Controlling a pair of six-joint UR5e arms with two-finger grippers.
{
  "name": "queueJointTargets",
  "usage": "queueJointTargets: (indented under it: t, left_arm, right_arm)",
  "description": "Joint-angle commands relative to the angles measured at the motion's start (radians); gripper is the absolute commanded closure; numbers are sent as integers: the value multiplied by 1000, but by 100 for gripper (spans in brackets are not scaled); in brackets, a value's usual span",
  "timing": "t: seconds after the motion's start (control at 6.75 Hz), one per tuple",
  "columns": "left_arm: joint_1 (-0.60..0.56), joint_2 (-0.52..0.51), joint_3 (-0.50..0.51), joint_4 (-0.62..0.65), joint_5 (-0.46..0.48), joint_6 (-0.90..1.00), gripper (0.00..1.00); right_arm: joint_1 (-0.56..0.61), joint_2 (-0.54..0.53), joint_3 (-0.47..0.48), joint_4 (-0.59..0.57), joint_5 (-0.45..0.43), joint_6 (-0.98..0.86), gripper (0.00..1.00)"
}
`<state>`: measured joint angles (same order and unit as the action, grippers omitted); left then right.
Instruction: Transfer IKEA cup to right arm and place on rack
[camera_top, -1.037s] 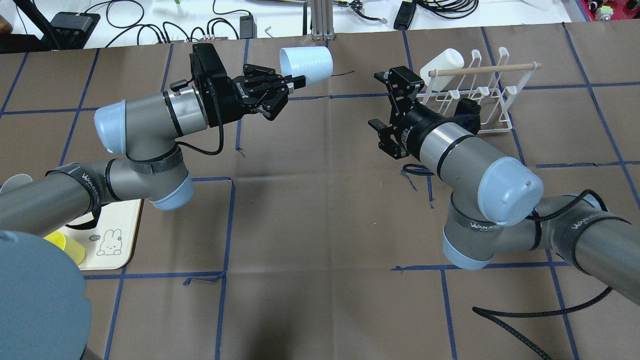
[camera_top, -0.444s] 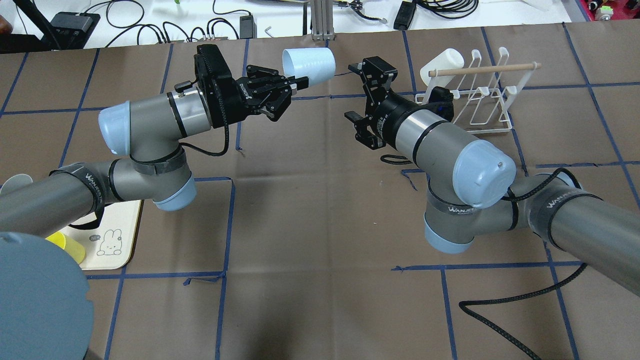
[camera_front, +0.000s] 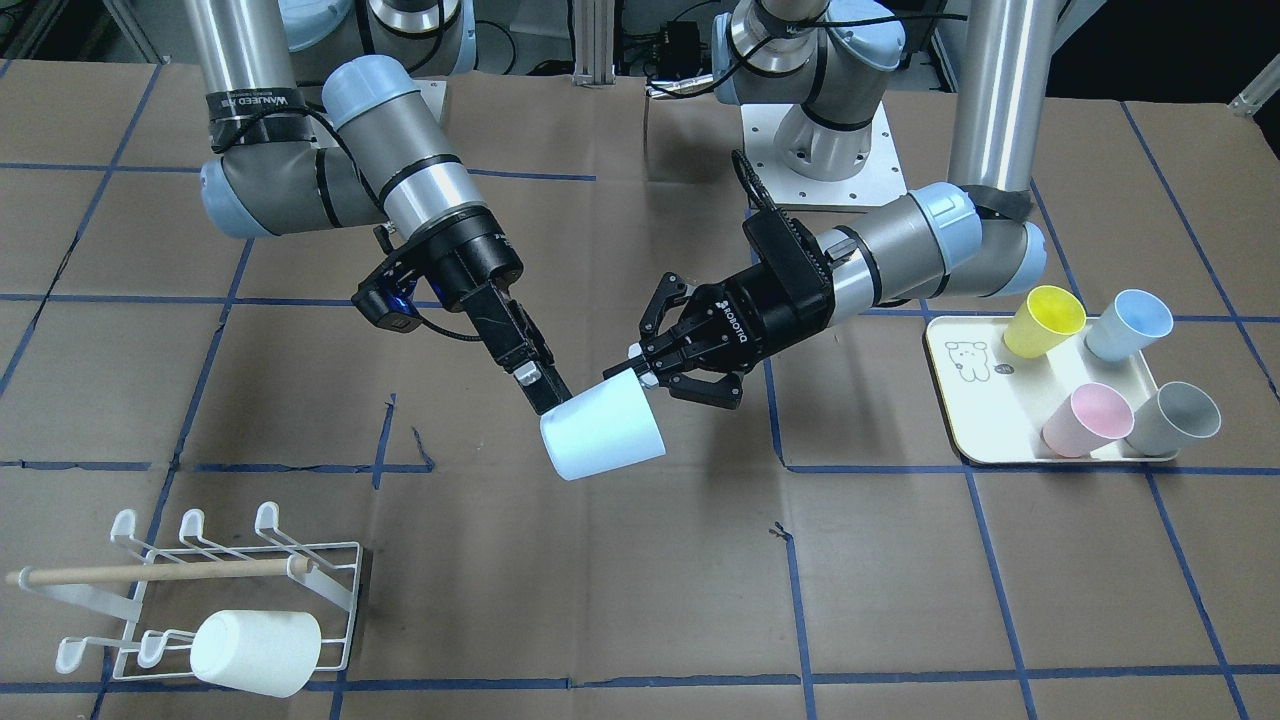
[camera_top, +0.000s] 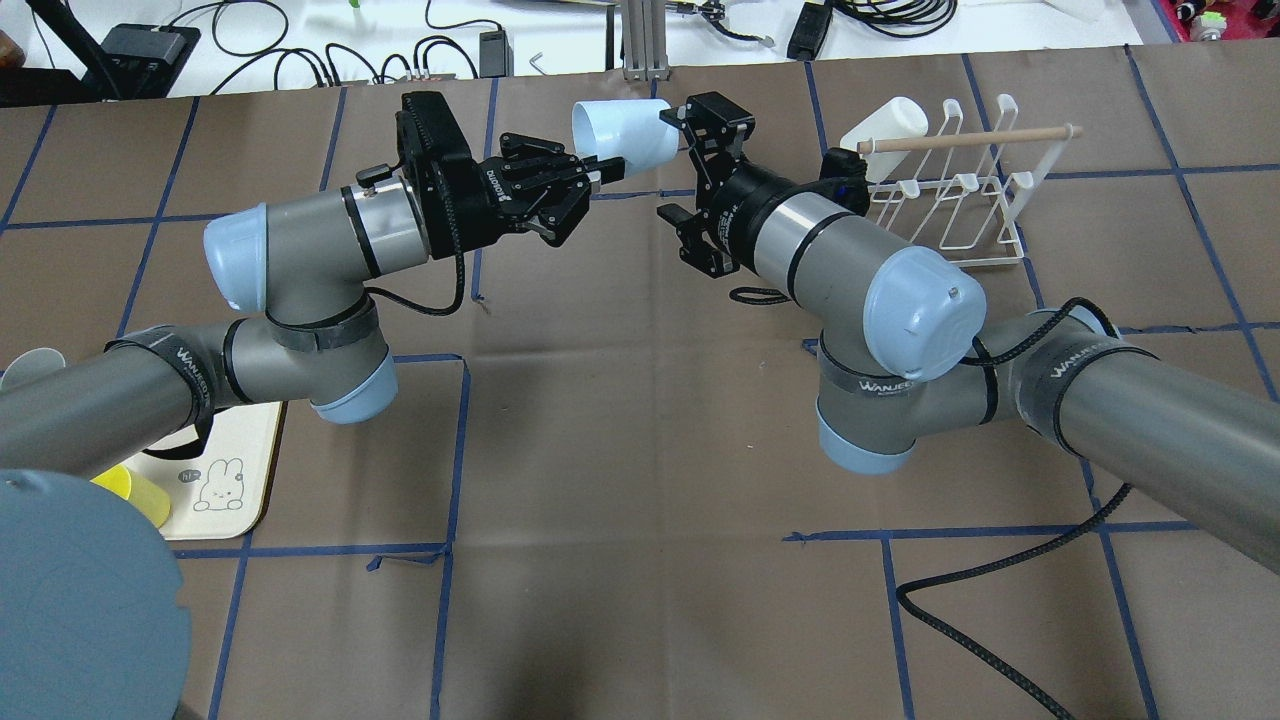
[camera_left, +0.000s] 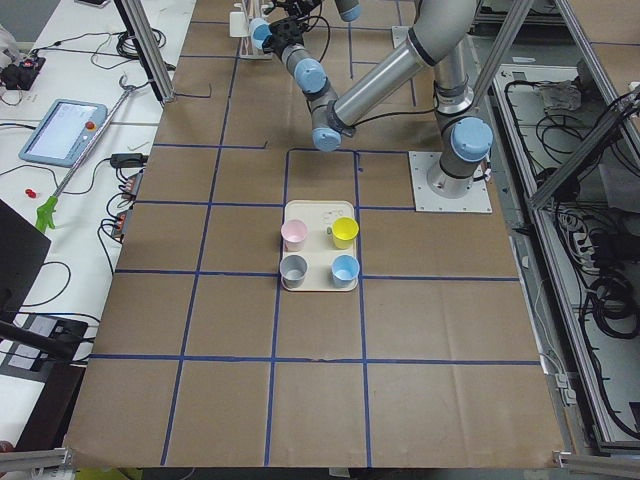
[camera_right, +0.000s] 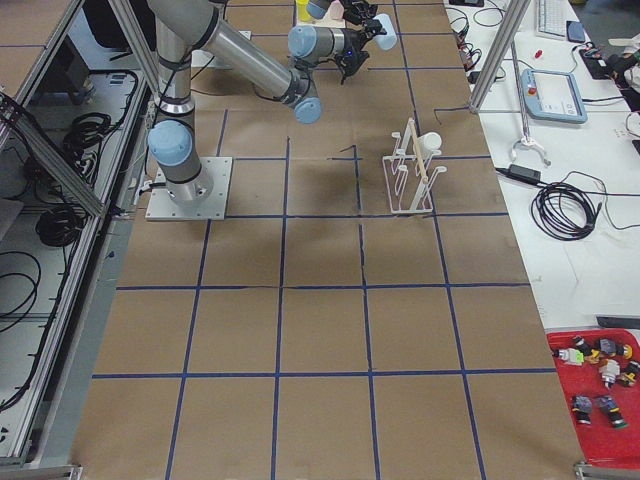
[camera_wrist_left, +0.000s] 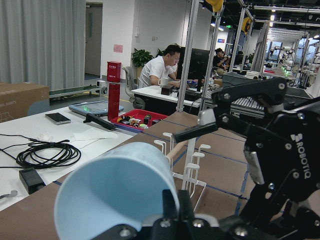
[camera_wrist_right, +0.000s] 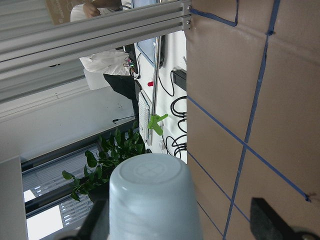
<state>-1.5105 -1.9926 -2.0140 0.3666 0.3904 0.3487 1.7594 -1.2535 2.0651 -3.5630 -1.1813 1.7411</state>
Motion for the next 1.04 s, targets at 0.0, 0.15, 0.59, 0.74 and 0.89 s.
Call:
queueJointTargets:
  t: [0.0, 0.15, 0.59, 0.74, 0.89]
  left_arm:
    - [-2, 0, 0, 0, 1, -1, 95]
    - [-2, 0, 0, 0, -1, -1, 94]
    - [-2, 0, 0, 0, 1, -5, 92]
    - [-2, 0, 0, 0, 1, -5, 92]
    - [-2, 2, 0, 0, 1, -5, 92]
  right_arm:
    - [3, 25, -37, 0, 0, 0, 1]
    - [3, 31, -46, 0, 0, 0, 1]
    - [23, 63, -68, 0, 0, 2, 1]
    - [25, 66, -71, 0, 0, 2, 1]
    - [25, 66, -74, 0, 0, 2, 3]
